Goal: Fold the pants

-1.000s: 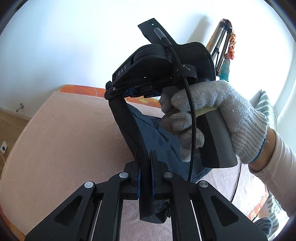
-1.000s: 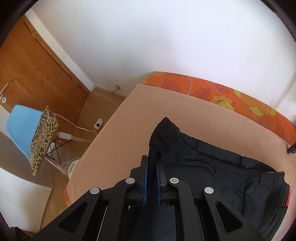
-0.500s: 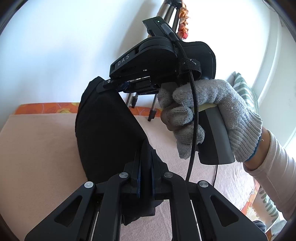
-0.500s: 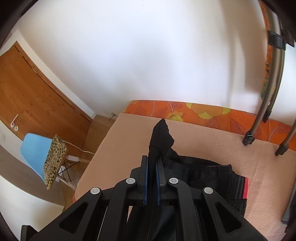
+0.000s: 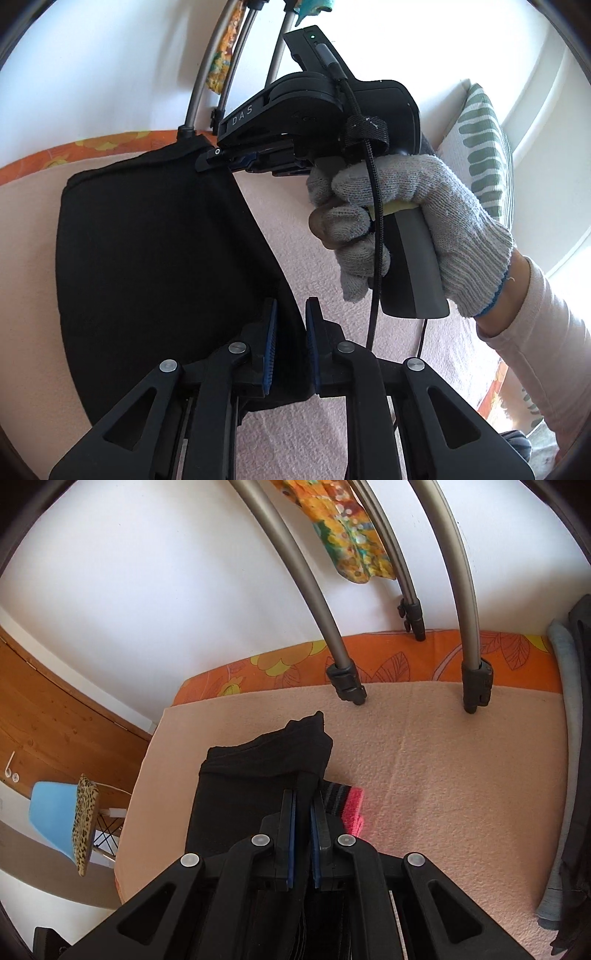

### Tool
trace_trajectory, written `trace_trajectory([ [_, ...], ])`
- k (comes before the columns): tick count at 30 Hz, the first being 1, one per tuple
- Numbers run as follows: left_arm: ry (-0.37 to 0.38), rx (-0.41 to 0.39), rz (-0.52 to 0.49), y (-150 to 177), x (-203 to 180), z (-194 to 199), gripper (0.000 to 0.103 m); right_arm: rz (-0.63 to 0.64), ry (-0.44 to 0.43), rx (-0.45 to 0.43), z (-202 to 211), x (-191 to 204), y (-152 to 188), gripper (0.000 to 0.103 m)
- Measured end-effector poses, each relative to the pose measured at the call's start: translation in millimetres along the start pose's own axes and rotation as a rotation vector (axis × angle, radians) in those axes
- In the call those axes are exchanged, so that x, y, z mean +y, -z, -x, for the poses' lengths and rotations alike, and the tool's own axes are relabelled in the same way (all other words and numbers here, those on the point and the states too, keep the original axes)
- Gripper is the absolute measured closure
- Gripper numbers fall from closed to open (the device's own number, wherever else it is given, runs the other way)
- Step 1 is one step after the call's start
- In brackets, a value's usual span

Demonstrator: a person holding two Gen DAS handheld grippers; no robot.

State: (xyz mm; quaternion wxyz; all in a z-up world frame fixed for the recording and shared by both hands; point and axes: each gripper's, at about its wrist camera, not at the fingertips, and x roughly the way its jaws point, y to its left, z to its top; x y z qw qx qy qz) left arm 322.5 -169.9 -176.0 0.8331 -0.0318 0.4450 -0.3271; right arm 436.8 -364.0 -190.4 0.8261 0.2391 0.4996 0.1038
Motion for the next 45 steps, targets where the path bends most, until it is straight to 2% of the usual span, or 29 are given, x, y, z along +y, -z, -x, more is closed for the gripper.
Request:
trace_trajectory([
  [5, -0.056, -0.026, -0.032, 14, 14, 30, 0.084, 0.020, -0.005, -0.008, -12, -7, 4, 0.098],
  [6, -0.081, -0.035, -0.038, 25, 10, 37, 0.084, 0.025, -0.006, -0.007, -13, -7, 4, 0.098],
  [9, -0.163, -0.050, -0.025, 28, 37, 54, 0.084, 0.043, 0.002, -0.008, -12, -7, 4, 0.098],
  [11, -0.180, -0.053, 0.027, 26, 59, 59, 0.084, 0.046, -0.004, -0.024, -9, -7, 2, 0.098],
  [14, -0.170, -0.049, 0.057, 25, 72, 54, 0.084, 0.082, 0.016, -0.043, -6, -2, -2, 0.098],
  [17, -0.135, -0.044, 0.043, 22, 59, 36, 0.084, 0.119, 0.047, -0.040, -7, 4, -6, 0.097],
  [20, -0.096, -0.041, -0.047, 22, 27, 18, 0.084, 0.151, 0.094, -0.015, -10, 8, -9, 0.086],
  [23, -0.049, -0.029, -0.160, 29, -5, -1, 0.084, 0.179, 0.166, -0.037, 1, 9, -10, 0.079],
  [25, -0.013, 0.023, -0.199, 36, -18, -19, 0.084, 0.173, 0.171, -0.063, 16, 7, -10, 0.078],
  [28, -0.018, 0.055, -0.226, 45, -28, -32, 0.084, 0.175, 0.154, -0.090, 37, 5, -5, 0.072],
  [29, -0.012, 0.053, -0.221, 46, -29, -31, 0.084, 0.180, 0.155, -0.096, 43, 4, -2, 0.065],
  [32, -0.001, 0.041, -0.187, 43, -27, -19, 0.084, 0.164, 0.126, -0.094, 54, -1, 9, 0.064],
  [35, 0.001, 0.026, -0.139, 40, -16, 0, 0.084, 0.125, 0.089, -0.083, 57, -10, 21, 0.052],
  [37, -0.033, 0.002, -0.120, 38, -5, 16, 0.073, 0.123, 0.077, -0.075, 55, -14, 30, 0.050],
  [39, -0.057, -0.022, -0.080, 34, 12, 28, 0.070, 0.112, 0.049, -0.057, 50, -19, 38, 0.042],
  [41, -0.089, -0.035, -0.015, 27, 33, 36, 0.070, 0.093, 0.016, -0.032, 39, -22, 45, 0.040],
  [43, -0.115, -0.054, 0.077, 19, 59, 40, 0.061, 0.078, -0.013, -0.008, 30, -25, 50, 0.039],
  [45, -0.123, -0.066, 0.169, 10, 86, 39, 0.059, 0.072, -0.030, 0.014, 20, -27, 53, 0.038],
])
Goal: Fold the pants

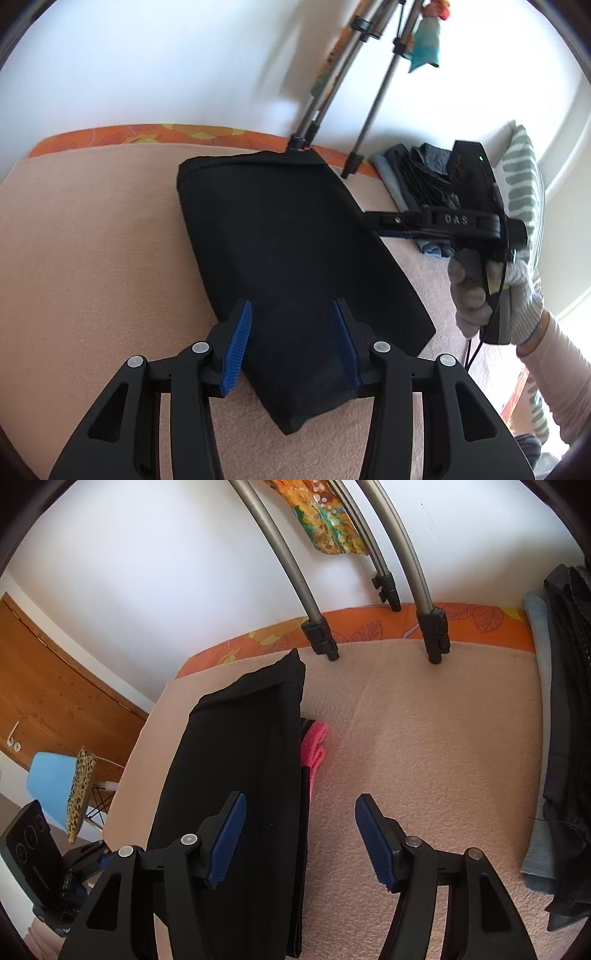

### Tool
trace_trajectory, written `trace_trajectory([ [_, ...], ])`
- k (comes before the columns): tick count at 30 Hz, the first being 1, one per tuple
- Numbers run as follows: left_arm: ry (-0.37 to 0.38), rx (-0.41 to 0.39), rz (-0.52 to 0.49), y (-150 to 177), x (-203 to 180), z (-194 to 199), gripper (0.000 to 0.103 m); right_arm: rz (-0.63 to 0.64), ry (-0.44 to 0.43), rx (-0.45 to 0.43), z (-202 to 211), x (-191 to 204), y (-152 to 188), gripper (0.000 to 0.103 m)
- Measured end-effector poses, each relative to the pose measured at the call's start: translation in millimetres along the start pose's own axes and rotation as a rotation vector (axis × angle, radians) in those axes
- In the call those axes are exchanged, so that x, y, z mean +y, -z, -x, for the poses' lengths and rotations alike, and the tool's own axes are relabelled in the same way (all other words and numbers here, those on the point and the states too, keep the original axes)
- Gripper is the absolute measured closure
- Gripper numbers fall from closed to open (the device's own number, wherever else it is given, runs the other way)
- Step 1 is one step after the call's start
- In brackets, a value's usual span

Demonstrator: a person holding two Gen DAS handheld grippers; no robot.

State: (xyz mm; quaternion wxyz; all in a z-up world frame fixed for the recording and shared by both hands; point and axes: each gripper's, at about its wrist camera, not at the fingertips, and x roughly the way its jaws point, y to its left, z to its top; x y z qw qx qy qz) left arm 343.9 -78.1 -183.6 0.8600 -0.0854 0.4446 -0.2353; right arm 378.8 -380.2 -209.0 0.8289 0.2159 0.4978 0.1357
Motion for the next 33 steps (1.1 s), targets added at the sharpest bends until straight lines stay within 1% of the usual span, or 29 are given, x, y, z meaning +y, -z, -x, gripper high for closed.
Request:
trace_trajectory([
  [2, -0.023, 0.005, 0.054, -9, 18, -7, 0.058, 0.001, -0.010, 0.011, -5, -1, 4, 0.038],
  [4, -0.021, 0.025, 0.101, -14, 30, -18, 0.058, 0.001, -0.025, 0.021, -12, -1, 7, 0.038],
  [6, 0.008, 0.059, 0.143, -15, 38, -30, 0.058, -0.004, -0.041, 0.028, -18, -2, 11, 0.037],
  [8, 0.036, 0.073, 0.177, -15, 44, -40, 0.058, -0.004, -0.061, 0.010, -20, -2, 13, 0.037],
  [13, 0.075, 0.075, 0.225, -11, 49, -51, 0.058, -0.016, -0.129, 0.018, -22, -6, 12, 0.037],
  [14, 0.088, 0.061, 0.236, -10, 52, -49, 0.058, -0.017, -0.141, 0.021, -23, -6, 11, 0.037],
  [16, 0.094, 0.051, 0.237, -13, 53, -50, 0.058, -0.017, -0.176, 0.035, -28, -5, 12, 0.042],
  [17, 0.092, 0.046, 0.232, -13, 52, -51, 0.058, -0.014, -0.188, 0.041, -31, -3, 12, 0.046],
  [20, 0.086, 0.038, 0.187, -16, 44, -55, 0.058, -0.003, -0.192, 0.023, -36, 4, 14, 0.049],
  [21, 0.087, 0.038, 0.182, -17, 43, -56, 0.058, -0.014, -0.198, 0.028, -39, 4, 14, 0.057],
  [22, 0.088, 0.036, 0.192, -17, 45, -56, 0.058, -0.031, -0.200, 0.025, -41, 3, 15, 0.062],
  [23, 0.087, 0.035, 0.200, -17, 46, -57, 0.061, -0.050, -0.211, 0.021, -44, 3, 15, 0.067],
  [24, 0.081, 0.033, 0.204, -16, 46, -58, 0.067, -0.067, -0.222, 0.020, -46, 2, 16, 0.073],
  [25, 0.072, 0.026, 0.207, -15, 46, -59, 0.072, -0.075, -0.223, 0.016, -47, 3, 17, 0.075],
  [26, 0.065, 0.017, 0.204, -14, 44, -59, 0.074, -0.078, -0.217, 0.007, -48, 4, 18, 0.078],
  [28, 0.045, 0.000, 0.182, -13, 40, -59, 0.081, -0.075, -0.193, -0.008, -44, 9, 20, 0.081],
  [30, 0.033, -0.013, 0.166, -13, 35, -57, 0.085, -0.058, -0.160, -0.018, -40, 17, 20, 0.084],
  [33, 0.034, -0.027, 0.167, -13, 33, -51, 0.089, -0.015, -0.119, -0.038, -32, 33, 21, 0.087],
])
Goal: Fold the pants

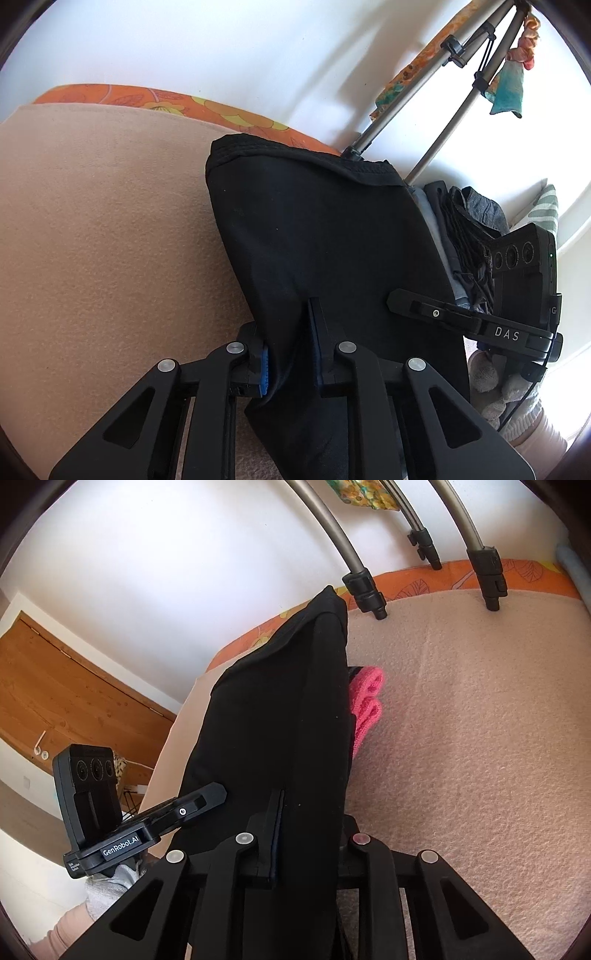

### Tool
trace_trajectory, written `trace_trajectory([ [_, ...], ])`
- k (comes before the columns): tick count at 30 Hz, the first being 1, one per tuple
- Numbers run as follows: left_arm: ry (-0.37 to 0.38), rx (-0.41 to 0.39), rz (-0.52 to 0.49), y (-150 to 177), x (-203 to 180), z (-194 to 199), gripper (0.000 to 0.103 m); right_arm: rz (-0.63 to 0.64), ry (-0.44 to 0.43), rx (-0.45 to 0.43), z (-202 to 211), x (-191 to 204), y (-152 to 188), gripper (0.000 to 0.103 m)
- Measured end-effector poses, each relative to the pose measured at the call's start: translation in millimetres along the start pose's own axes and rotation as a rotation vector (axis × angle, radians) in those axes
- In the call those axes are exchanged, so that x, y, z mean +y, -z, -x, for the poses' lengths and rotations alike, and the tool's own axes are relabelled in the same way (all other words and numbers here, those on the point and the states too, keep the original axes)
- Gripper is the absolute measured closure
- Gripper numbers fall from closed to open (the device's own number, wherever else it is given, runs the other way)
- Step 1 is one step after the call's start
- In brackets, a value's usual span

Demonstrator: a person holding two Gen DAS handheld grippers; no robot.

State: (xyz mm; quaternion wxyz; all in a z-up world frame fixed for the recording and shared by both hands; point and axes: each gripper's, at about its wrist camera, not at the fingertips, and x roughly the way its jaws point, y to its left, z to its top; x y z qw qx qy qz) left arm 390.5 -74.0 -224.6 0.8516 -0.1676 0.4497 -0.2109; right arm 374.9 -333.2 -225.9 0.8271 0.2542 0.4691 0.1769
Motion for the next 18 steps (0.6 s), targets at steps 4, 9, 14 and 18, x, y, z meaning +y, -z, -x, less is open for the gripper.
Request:
trace_trajectory([
  [4, 0.013, -0.014, -0.009, 1, -5, 11, 0.091, 0.024, 0.003, -0.029, 13, 18, 5, 0.090],
  [9, 0.017, -0.043, -0.058, 4, -26, 24, 0.092, 0.035, 0.012, -0.065, 34, 29, 14, 0.090],
  [14, 0.046, -0.064, -0.104, 3, -51, 38, 0.092, 0.038, 0.018, -0.110, 69, 28, 20, 0.090],
  [18, 0.083, -0.080, -0.150, -2, -80, 42, 0.092, 0.043, 0.047, -0.162, 102, 30, 23, 0.090],
])
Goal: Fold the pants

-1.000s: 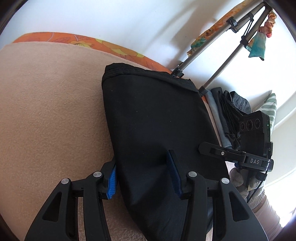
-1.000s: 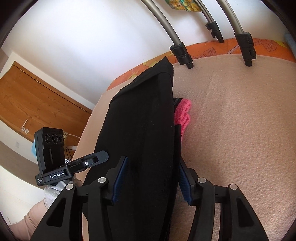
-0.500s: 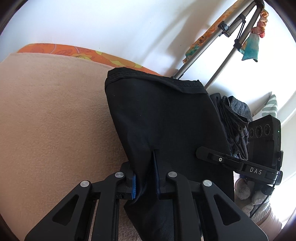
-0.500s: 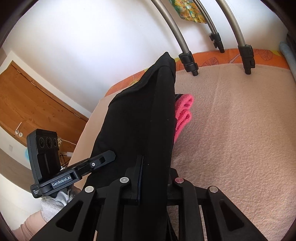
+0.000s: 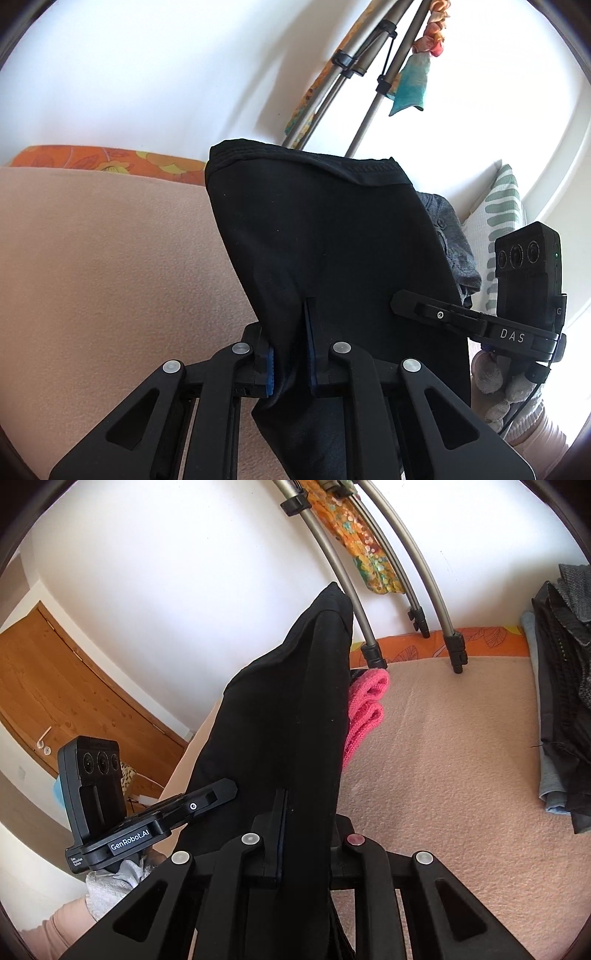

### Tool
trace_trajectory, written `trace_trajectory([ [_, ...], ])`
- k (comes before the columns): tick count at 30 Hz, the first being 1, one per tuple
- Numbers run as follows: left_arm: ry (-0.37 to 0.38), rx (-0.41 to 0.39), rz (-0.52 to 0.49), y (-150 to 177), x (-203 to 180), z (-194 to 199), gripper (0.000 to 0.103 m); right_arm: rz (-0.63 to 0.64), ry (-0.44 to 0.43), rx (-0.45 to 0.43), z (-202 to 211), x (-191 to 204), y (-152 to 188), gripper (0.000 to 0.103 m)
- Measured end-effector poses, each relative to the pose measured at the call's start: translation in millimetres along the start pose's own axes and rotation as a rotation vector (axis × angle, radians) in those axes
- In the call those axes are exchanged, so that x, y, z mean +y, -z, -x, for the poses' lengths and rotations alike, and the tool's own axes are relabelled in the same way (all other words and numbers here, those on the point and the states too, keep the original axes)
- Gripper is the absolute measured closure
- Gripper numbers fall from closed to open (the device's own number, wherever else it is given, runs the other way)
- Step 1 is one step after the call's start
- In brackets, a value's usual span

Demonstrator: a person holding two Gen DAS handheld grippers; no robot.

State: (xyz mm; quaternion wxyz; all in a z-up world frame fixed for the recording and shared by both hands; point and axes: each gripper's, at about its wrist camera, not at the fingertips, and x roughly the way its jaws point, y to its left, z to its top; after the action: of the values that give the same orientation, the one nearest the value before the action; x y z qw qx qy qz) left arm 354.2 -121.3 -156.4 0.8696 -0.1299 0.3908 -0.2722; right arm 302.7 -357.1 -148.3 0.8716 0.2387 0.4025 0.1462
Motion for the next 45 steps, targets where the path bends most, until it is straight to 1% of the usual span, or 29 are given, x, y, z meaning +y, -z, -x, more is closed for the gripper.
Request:
trace_trajectory([
  [6, 0.073, -0.010, -0.081, -19, -54, -13, 0.092, 0.011, 0.076, -0.080, 61, -11, -6, 0.090],
  [11, 0.141, -0.014, -0.150, -40, -107, -34, 0.093, 0.003, 0.151, -0.142, 117, -28, -14, 0.090],
  [15, 0.188, -0.021, -0.211, -58, -154, -56, 0.093, -0.006, 0.225, -0.194, 156, -50, -28, 0.090],
  [18, 0.220, -0.021, -0.238, -72, -185, -77, 0.093, -0.018, 0.274, -0.226, 185, -69, -39, 0.090],
  [21, 0.236, -0.009, -0.275, -84, -213, -98, 0.093, -0.021, 0.341, -0.245, 203, -88, -51, 0.090],
  [24, 0.245, -0.021, -0.313, -93, -238, -110, 0.093, -0.040, 0.376, -0.260, 219, -108, -63, 0.090],
  [27, 0.246, -0.029, -0.331, -100, -256, -125, 0.093, -0.060, 0.388, -0.273, 229, -131, -76, 0.090],
  [30, 0.239, -0.014, -0.323, -105, -263, -146, 0.093, -0.088, 0.389, -0.267, 230, -156, -88, 0.090],
  [33, 0.210, 0.000, -0.335, -107, -264, -167, 0.093, -0.092, 0.404, -0.239, 218, -180, -99, 0.090],
  [37, 0.164, 0.034, -0.338, -106, -257, -200, 0.093, -0.111, 0.412, -0.201, 199, -211, -103, 0.090],
  [39, 0.135, 0.069, -0.340, -104, -252, -219, 0.093, -0.100, 0.440, -0.177, 189, -222, -99, 0.088],
  [40, 0.117, 0.089, -0.344, -101, -250, -227, 0.090, -0.095, 0.464, -0.160, 182, -228, -98, 0.087],
  [41, 0.099, 0.100, -0.343, -98, -247, -232, 0.088, -0.096, 0.486, -0.145, 176, -234, -98, 0.083],
  [42, 0.090, 0.100, -0.341, -97, -244, -235, 0.084, -0.094, 0.514, -0.134, 173, -238, -98, 0.077],
  [43, 0.083, 0.093, -0.340, -95, -242, -236, 0.081, -0.080, 0.552, -0.135, 171, -241, -98, 0.073],
  [44, 0.077, 0.083, -0.338, -94, -240, -234, 0.080, -0.065, 0.581, -0.135, 170, -242, -98, 0.067],
  [45, 0.073, 0.076, -0.341, -94, -238, -232, 0.076, -0.060, 0.595, -0.137, 171, -243, -98, 0.063],
])
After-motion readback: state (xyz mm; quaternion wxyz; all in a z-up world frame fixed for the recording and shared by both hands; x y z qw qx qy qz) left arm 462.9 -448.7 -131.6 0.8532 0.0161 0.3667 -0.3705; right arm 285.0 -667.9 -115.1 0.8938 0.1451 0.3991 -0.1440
